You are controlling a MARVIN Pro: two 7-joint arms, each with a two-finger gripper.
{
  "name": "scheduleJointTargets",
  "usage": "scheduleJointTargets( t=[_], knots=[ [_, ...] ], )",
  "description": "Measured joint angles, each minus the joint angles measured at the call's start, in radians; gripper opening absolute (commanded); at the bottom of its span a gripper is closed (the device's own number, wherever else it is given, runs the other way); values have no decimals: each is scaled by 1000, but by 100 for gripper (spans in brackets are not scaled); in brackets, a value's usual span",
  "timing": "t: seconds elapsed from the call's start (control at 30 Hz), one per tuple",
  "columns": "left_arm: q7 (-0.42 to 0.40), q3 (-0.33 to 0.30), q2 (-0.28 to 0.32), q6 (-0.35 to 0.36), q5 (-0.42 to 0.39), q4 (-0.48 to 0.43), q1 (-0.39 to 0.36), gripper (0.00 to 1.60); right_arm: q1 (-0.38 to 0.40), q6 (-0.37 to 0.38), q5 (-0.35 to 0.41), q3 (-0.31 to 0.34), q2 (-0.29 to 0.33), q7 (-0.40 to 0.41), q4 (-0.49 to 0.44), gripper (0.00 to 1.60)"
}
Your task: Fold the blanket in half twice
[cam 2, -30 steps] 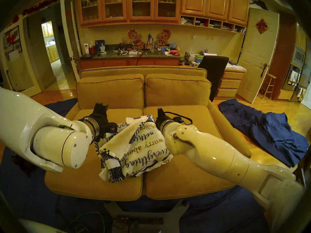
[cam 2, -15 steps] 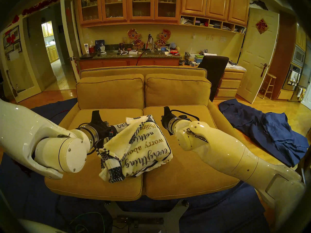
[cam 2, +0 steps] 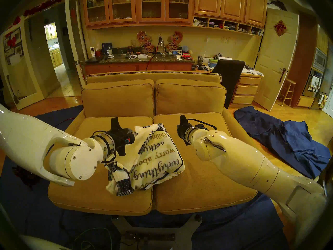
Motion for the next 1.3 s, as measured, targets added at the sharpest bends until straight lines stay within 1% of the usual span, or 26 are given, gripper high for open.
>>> scheduleJointTargets(
  t=[0.1, 0.27, 0.4, 0.47, 0.53, 0.57, 0.7, 0.87, 0.97, 1.13, 1.2, 1.3],
  knots=[
    [-34, -4, 3, -34, 34, 7, 10, 0, 0, 2, 1, 0, 1, 2, 4, 0],
    [-125, -16, 15, -123, 106, 30, 24, 0, 0, 7, 6, 1, 3, 9, 3, 0],
    [-191, -15, 25, -196, 134, 75, 39, 0, -1, 11, 10, 1, 5, 14, 0, 0],
    [-214, 0, 31, -243, 149, 114, 54, 0, -2, 13, 13, 1, 7, 18, -2, 0],
    [-225, 9, 33, -265, 159, 135, 62, 0, -3, 14, 14, 1, 8, 20, -3, 0],
    [-239, 21, 34, -298, 174, 169, 76, 0, -4, 15, 17, 1, 11, 23, -5, 0],
    [-258, 34, 34, -349, 215, 223, 102, 0, -6, 17, 22, 2, 15, 27, -6, 0],
    [-282, 30, 16, -436, 282, 310, 148, 0, -7, 21, 30, 5, 20, 33, -4, 0],
    [-301, 24, -2, -472, 296, 349, 166, 0, -7, 24, 33, 6, 23, 37, -3, 0],
    [-347, 21, -21, -476, 284, 378, 175, 0, -7, 29, 39, 7, 25, 42, 1, 0],
    [-371, 29, -22, -444, 262, 377, 170, 0, -7, 31, 41, 8, 26, 43, 2, 0],
    [-387, 47, -13, -395, 243, 359, 155, 0, -7, 32, 43, 8, 28, 44, 3, 0]
  ],
)
